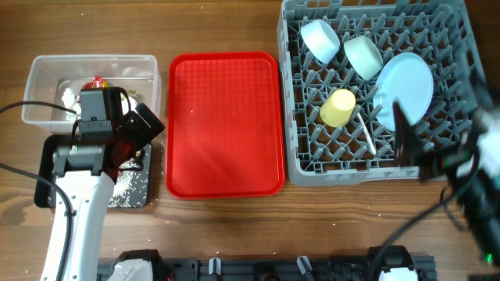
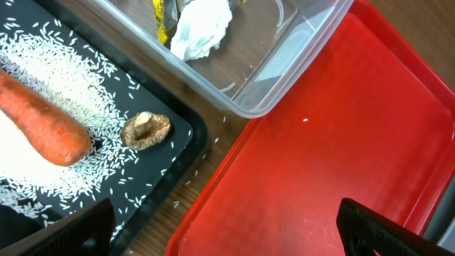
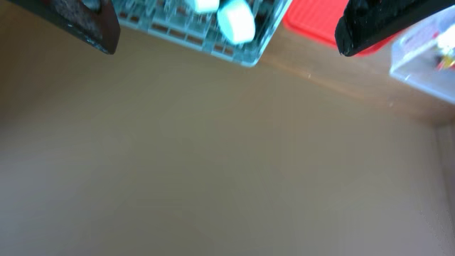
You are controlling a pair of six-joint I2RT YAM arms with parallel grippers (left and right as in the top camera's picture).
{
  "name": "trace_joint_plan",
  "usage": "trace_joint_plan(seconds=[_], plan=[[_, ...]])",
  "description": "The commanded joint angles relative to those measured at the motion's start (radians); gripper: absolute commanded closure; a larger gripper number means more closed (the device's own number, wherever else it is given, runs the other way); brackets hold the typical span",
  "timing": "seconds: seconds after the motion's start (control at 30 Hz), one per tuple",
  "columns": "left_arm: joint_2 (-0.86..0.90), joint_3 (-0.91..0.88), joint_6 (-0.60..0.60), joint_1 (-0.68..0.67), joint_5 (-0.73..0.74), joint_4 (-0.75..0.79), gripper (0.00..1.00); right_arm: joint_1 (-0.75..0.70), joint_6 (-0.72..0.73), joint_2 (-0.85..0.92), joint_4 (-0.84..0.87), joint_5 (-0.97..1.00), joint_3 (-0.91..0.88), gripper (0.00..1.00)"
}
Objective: Sort waste into correct bins and load items into the dishwasher rack
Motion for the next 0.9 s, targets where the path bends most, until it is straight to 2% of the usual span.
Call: trace_joint_plan(seconds=[0.0,0.1,0.27,0.33,0.53,0.6,0.67,0.73,0.87], plan=[[-0.013,0.019,-0.009,0.005,-0.017,0.003,0.0,0.0,0.034,-0.168,0.026,-0.023,-0.192,0.0],[-0.013,0.019,-0.009,0.005,-0.017,0.003,0.0,0.0,0.035,-0.324,0.137,-0.07,-0.433,0.0],[-0.013,0.019,-0.01,0.005,-0.017,0.003,0.0,0.0,0.092,-0.576,0.504,-0.106,-0.879,0.0],[-0.013,0.019,-0.009,0.005,-0.017,0.002,0.0,0.0,0.126,-0.639,0.613,-0.106,-0.982,0.0],[-0.013,0.019,-0.009,0.005,-0.017,0.003,0.0,0.0,0.143,-0.636,0.818,-0.045,-1.139,0.0],[-0.013,0.019,-0.009,0.005,-0.017,0.003,0.0,0.0,0.221,-0.636,0.867,0.044,-1.195,0.0],[-0.013,0.019,-0.01,0.005,-0.017,0.003,0.0,0.0,0.324,-0.636,0.868,0.141,-1.242,0.0],[-0.013,0.019,-0.009,0.005,-0.017,0.003,0.0,0.0,0.333,-0.636,0.869,0.154,-1.275,0.0],[-0.013,0.019,-0.009,0.005,-0.017,0.003,0.0,0.002,0.332,-0.637,0.764,0.2,-1.279,0.0]])
